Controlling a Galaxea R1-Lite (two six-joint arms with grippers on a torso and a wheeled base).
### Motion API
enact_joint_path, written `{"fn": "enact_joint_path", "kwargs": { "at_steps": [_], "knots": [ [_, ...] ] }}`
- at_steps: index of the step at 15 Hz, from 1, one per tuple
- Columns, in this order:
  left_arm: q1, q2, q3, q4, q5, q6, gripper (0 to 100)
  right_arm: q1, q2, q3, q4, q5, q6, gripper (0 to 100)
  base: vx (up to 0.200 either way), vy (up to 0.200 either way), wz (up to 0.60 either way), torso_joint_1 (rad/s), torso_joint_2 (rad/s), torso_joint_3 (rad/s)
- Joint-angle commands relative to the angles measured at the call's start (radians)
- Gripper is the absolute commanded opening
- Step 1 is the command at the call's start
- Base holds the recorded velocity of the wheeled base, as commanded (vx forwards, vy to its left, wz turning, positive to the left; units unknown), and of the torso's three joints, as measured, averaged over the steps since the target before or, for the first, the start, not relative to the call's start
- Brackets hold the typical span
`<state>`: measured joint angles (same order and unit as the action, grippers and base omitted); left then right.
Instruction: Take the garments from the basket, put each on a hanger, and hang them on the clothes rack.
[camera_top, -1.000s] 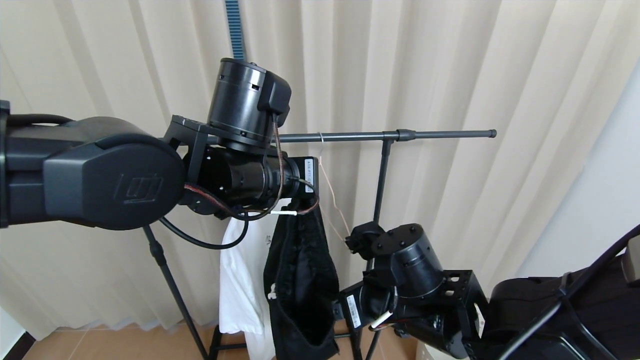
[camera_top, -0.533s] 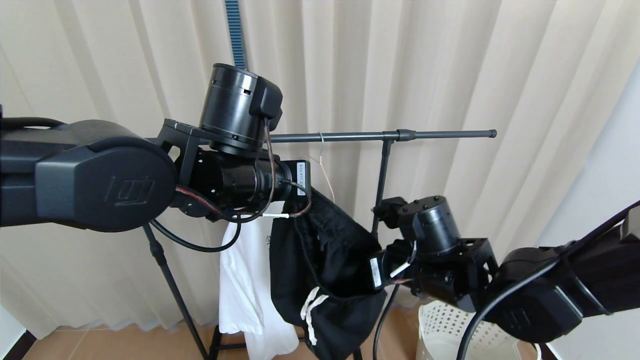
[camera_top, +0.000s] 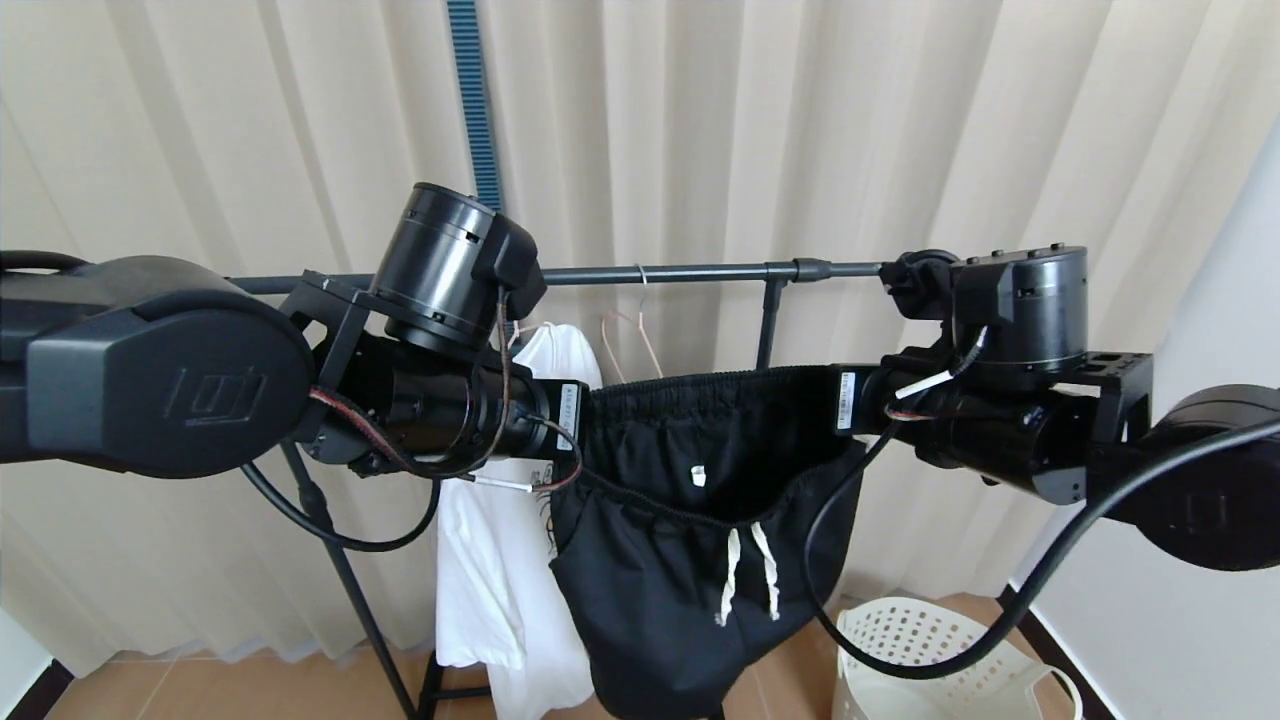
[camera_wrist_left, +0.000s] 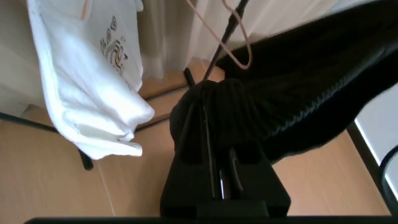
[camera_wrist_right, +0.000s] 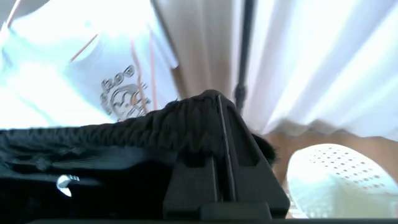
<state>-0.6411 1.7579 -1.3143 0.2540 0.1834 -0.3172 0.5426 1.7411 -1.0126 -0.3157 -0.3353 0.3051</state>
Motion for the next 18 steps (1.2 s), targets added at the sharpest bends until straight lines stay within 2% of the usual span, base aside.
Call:
{"fn": "enact_joint_path", "kwargs": {
  "at_steps": [1,3,7,16,18],
  "knots": [
    [-0.002,-0.001,0.02,0.001,-0.001,0.0,0,0.088,-0.104,-0.038,0.103,-0.07,0.006,0,0.0,0.0,0.0,0.0,0.0,0.0],
    [-0.006,-0.001,0.026,0.001,-0.001,-0.002,0,0.143,-0.133,-0.075,0.178,-0.122,0.028,0,0.0,0.0,0.0,0.0,0.0,0.0],
    [-0.025,-0.032,0.073,-0.004,-0.015,0.001,0,0.18,-0.13,-0.219,0.345,-0.148,0.197,0,0.0,0.0,0.0,0.0,0.0,0.0],
    [-0.02,-0.11,0.073,-0.004,-0.039,0.001,0,0.151,-0.081,-0.262,0.333,-0.148,0.2,0,0.0,0.0,0.0,0.0,0.0,0.0],
    [0.0,-0.107,0.027,-0.004,-0.041,0.001,0,0.151,-0.084,-0.248,0.349,-0.149,0.184,0,0.0,0.0,0.0,0.0,0.0,0.0]
  ]
}}
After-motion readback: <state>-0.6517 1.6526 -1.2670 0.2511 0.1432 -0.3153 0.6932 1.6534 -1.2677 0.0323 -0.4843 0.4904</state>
